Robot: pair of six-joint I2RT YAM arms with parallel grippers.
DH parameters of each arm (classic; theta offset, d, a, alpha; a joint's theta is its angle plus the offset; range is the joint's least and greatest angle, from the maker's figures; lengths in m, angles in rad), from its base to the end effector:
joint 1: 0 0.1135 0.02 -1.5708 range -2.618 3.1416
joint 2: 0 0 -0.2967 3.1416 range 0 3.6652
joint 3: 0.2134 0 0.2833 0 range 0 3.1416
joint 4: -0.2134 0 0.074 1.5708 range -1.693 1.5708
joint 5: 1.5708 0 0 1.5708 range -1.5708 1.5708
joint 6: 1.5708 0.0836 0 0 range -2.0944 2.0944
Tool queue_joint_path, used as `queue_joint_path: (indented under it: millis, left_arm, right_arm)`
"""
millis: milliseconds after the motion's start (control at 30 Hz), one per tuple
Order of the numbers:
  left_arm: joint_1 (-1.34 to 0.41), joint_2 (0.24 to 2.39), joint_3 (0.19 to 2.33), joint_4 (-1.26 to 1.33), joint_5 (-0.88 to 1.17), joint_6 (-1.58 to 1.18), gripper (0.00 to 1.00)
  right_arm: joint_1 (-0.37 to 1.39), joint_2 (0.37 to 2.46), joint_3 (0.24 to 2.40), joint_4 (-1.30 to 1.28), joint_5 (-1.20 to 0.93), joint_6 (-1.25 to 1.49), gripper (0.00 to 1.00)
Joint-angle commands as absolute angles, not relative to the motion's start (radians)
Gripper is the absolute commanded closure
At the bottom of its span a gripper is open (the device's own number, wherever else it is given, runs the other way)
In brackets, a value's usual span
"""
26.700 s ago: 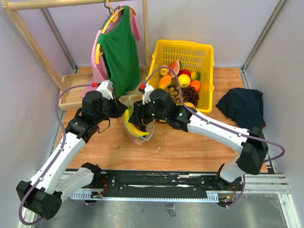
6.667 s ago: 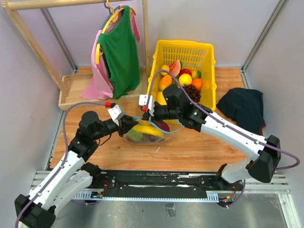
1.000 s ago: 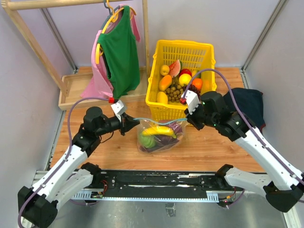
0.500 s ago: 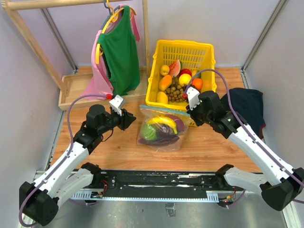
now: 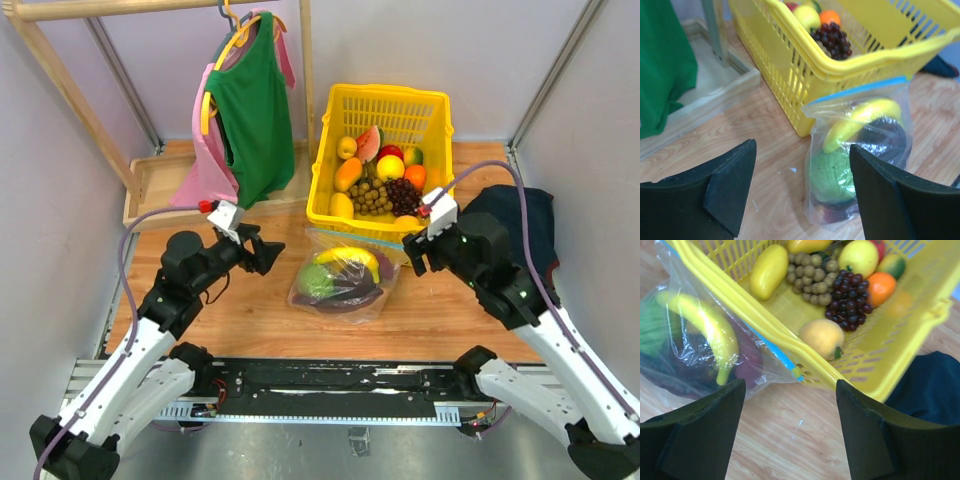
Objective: Place the food in the zip-top bag and seal the zipper
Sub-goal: Place the zipper food storage bag at the center of the board, then reset both arms
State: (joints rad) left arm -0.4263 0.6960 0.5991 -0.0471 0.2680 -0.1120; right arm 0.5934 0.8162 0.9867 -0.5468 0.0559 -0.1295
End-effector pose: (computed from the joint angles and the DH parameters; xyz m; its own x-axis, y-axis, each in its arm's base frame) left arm 0.1973 -0.1139 0.3145 -0.2011 -0.0270 -0.9792 0.6188 0.7714 -0.1484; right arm 0.1899 0.1224 0.3779 -0.2356 -0.3144 -0.9196 -0.5503 0.8231 -0.1405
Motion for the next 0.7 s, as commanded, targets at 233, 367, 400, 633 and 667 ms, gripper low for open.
queue_joint_path:
  millis: [233, 367, 400, 633, 667]
  left_arm:
    - [-0.42, 0.473, 0.623, -0.047, -0.083, -0.19, 0.09]
    - [-0.42, 0.405, 0.61, -0.043, -0.167, -0.193, 0.06]
    - [-0.421, 0.393, 0.609, -0.043, -0.188, -0.193, 0.06]
    - [-0.421, 0.377, 0.609, -0.055, -0.287, -0.183, 0.03]
    - [-0.42, 0.378, 0.609, -0.058, -0.303, -0.183, 0.03]
  right_arm:
    - [0.583, 0.465, 0.804, -0.396, 0.42, -0.081, 0.02]
    - [0.583, 0.376, 0.755, -0.353, 0.574, -0.052, 0.02]
    - [0.583, 0.365, 0.748, -0.35, 0.622, -0.03, 0.02]
    - [0.583, 0.323, 0.759, -0.387, 0.673, 0.034, 0.02]
    - [0.582, 0.314, 0.764, -0.397, 0.666, 0.036, 0.02]
